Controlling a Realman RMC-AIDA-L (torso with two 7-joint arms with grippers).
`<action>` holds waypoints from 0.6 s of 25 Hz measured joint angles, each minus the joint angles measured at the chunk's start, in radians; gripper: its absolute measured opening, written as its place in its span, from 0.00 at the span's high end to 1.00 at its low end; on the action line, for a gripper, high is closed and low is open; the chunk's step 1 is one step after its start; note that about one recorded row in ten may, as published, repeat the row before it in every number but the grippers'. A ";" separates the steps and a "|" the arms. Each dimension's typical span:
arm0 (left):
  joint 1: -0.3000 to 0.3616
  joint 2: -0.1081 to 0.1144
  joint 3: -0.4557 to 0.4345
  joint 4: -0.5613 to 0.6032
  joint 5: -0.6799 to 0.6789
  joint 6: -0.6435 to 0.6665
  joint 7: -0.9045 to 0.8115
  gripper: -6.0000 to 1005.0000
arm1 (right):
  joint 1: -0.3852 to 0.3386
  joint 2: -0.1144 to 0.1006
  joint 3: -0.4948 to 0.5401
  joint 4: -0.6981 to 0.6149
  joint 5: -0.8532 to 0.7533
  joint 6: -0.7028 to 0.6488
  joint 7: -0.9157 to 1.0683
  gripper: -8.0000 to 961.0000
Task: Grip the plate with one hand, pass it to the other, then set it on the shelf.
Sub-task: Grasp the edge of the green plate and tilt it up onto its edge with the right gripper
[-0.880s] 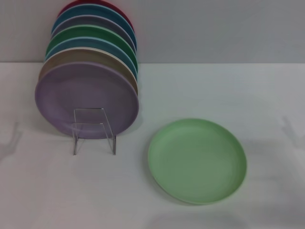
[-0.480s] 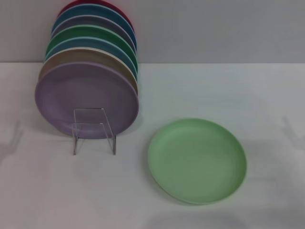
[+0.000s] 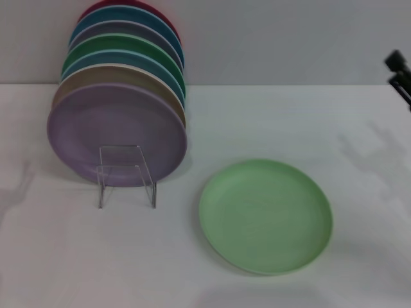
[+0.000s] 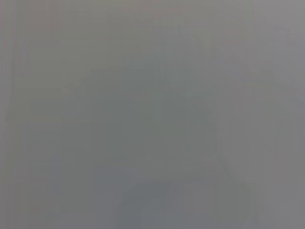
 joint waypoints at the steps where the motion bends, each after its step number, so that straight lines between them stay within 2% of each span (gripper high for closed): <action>1: 0.000 0.000 0.000 0.000 0.000 0.000 0.003 0.17 | -0.018 -0.001 -0.021 0.144 -0.084 -0.149 0.134 0.17; 2: 0.000 0.000 0.000 0.000 0.000 0.000 0.003 0.17 | -0.018 -0.001 -0.021 0.144 -0.084 -0.149 0.134 0.17; 4: 0.000 -0.001 0.000 0.000 0.000 0.000 0.004 0.17 | -0.040 -0.002 -0.046 0.347 -0.254 -0.332 0.354 0.17; 5: 0.002 -0.001 0.000 0.000 0.000 0.000 0.004 0.17 | -0.047 -0.003 -0.056 0.443 -0.354 -0.405 0.475 0.17; 6: 0.007 -0.001 -0.002 0.001 0.000 0.000 0.004 0.17 | -0.053 -0.005 -0.067 0.599 -0.582 -0.505 0.728 0.17; 7: 0.007 -0.001 -0.002 0.001 0.000 0.000 0.004 0.17 | -0.053 -0.005 -0.067 0.599 -0.582 -0.505 0.728 0.17; 10: 0.009 -0.001 -0.004 0.002 0.000 0.000 0.005 0.17 | -0.049 -0.005 -0.071 0.774 -0.906 -0.533 1.056 0.17; 11: 0.010 -0.001 -0.003 0.006 0.000 0.000 0.005 0.17 | -0.042 -0.008 -0.065 0.844 -1.034 -0.514 1.239 0.17; 12: 0.010 -0.001 -0.003 0.006 0.000 0.000 0.005 0.17 | -0.042 -0.008 -0.065 0.844 -1.034 -0.514 1.239 0.17; 15: 0.010 -0.001 -0.006 0.011 0.000 -0.001 0.006 0.17 | -0.025 -0.017 -0.036 0.943 -1.217 -0.437 1.482 0.17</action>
